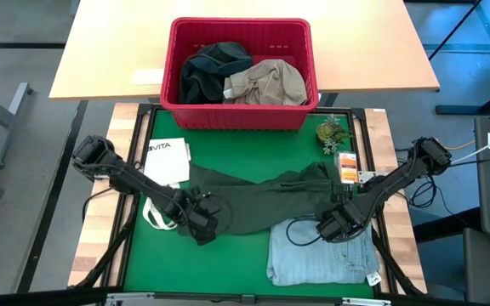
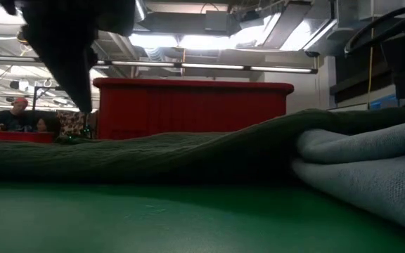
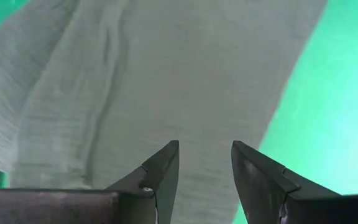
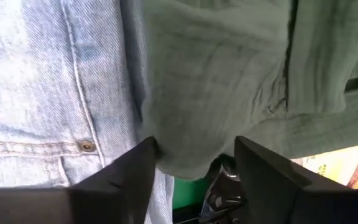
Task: Fold Laundry from Bin
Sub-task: Fold the green shirt
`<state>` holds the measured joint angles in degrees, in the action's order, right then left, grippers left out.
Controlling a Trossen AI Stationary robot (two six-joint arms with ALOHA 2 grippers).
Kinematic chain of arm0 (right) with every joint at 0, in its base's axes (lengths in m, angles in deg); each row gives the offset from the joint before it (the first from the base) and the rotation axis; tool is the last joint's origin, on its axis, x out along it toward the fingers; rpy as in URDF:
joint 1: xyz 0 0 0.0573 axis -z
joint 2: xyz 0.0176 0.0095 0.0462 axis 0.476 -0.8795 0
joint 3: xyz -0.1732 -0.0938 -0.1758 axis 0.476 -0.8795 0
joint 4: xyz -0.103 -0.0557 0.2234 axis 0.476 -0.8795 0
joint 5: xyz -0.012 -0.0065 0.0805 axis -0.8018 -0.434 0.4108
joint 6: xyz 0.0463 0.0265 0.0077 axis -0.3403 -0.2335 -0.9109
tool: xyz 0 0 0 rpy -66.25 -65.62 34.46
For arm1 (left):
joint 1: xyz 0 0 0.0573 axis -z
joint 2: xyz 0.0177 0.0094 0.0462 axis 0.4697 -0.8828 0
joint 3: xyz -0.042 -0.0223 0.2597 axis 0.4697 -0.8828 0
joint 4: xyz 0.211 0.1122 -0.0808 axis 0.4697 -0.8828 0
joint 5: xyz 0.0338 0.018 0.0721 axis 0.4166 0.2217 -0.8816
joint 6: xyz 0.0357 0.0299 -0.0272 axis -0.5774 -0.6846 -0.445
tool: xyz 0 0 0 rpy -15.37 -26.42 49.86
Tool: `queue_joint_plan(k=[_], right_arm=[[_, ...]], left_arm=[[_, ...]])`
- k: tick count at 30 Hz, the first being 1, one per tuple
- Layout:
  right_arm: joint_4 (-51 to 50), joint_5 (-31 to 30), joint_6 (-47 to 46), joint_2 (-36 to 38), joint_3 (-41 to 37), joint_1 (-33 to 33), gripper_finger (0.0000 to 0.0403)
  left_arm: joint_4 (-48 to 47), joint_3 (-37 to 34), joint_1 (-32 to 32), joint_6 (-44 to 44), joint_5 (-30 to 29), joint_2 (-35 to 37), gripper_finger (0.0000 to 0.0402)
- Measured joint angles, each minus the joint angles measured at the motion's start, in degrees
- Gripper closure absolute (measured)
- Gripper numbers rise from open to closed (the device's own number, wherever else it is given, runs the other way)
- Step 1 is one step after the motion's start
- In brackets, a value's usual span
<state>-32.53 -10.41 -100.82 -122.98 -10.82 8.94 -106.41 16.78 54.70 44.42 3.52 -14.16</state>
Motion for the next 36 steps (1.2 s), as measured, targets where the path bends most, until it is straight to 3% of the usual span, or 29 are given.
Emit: queue_joint_plan(k=[9, 16, 22, 36], right_arm=[[0.11, -0.04, 3.97, 0.0, -0.01, 0.0, 0.0388], [-5.54, 2.99, 7.78, 0.0, 0.01, -0.04, 0.0384], [-14.3, 3.43, 8.5, 0.0, 0.01, -0.04, 0.039], [-12.62, 11.91, 9.05, 0.0, 0.01, 0.02, 0.0381]], left_arm=[[0.6, -0.05, 5.52, 4.24, -0.48, -8.12, 0.0261], [0.42, 0.24, 6.42, 4.27, 3.02, -14.48, 0.0261], [0.4, 0.22, 6.33, 3.98, 4.42, -14.87, 0.0261], [0.47, 0.09, 6.3, 3.93, 5.13, -14.89, 0.0261]])
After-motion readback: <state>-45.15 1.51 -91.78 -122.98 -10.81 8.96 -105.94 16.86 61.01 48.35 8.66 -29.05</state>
